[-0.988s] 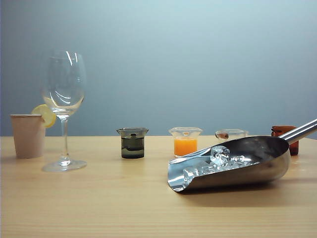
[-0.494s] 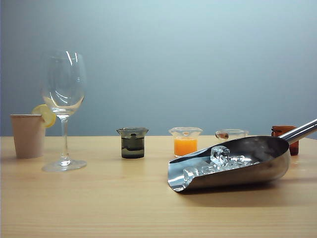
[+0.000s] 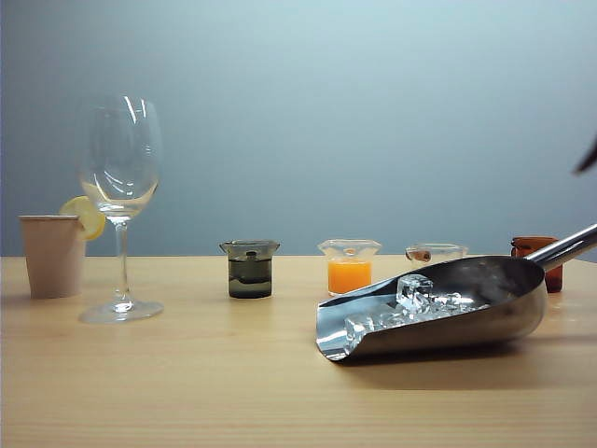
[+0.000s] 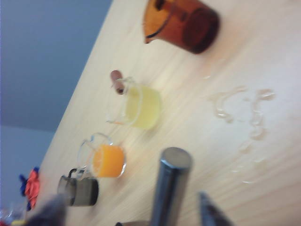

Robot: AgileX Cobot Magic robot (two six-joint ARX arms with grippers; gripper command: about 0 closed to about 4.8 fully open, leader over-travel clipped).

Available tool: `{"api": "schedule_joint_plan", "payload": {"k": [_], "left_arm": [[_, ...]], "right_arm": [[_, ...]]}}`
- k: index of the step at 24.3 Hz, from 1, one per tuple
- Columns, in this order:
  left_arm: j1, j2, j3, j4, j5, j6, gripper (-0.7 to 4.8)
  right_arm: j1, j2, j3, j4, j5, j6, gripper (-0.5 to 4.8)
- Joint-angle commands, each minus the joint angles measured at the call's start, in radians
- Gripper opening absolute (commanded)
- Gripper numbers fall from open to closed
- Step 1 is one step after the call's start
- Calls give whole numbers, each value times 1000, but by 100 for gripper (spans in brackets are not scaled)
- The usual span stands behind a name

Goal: Pick up the ice scoop on the desk filled with ice cubes, pour the ice into the goblet, and finally put the scoop back on the table.

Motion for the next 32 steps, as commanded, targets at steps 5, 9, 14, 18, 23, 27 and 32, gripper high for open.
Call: {"api": "schedule_joint_plan", "payload": {"k": [5,9,14,18,23,27,32], "left_arm": [[2,-2,2,-37,1,4,-4],[2,-2,2,-63,1,4,-4],[2,-2,2,-87,1,5,-4],[2,-2,2,-94,1,5,-4],[2,-2,2,-95,1,23,-4],[2,-2,2,-95,1,24,-4],[2,-2,2,-95,1,43,-4]], "right_arm": [[44,199,3,214,-16,-18,328],[44,288,5,293,-16,-18,328],[44,404,5,422,-5,-17,329],[44,480,6,492,-5,-16,328],[45,521,9,579,-4,13,328],[45,522,24,575,-2,13,324],[45,524,24,527,6,-20,264]]}}
